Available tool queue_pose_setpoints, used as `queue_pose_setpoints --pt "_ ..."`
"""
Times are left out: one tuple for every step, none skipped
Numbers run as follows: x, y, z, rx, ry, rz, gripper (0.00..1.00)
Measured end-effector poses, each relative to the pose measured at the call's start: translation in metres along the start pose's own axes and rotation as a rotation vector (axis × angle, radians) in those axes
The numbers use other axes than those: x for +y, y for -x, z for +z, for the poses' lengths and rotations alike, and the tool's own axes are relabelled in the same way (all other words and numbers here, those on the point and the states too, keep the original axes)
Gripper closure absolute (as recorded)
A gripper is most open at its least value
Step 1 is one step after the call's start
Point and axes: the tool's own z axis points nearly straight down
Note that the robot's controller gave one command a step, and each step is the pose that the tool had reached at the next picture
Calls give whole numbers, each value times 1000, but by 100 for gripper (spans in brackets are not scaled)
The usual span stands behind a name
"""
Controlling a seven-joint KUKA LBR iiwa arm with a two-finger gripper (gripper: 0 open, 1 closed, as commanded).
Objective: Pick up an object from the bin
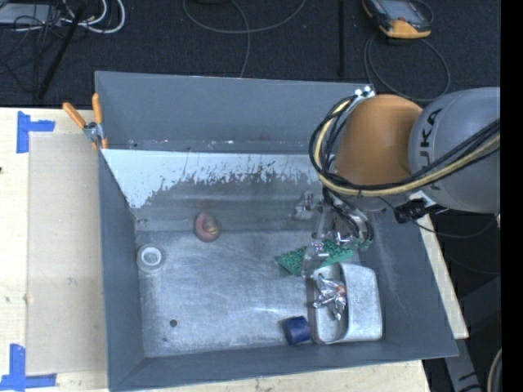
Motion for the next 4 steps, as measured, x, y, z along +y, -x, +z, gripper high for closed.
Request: queue_pose_setpoints --pt "-28 19 -45 -6 -1 -132 0" --pt "-74 0 68 -7 4 -4 0" --pt "-74 1 63 -5 2 -8 100" --pt "-68 -1 -84 -11 -1 -26 100"
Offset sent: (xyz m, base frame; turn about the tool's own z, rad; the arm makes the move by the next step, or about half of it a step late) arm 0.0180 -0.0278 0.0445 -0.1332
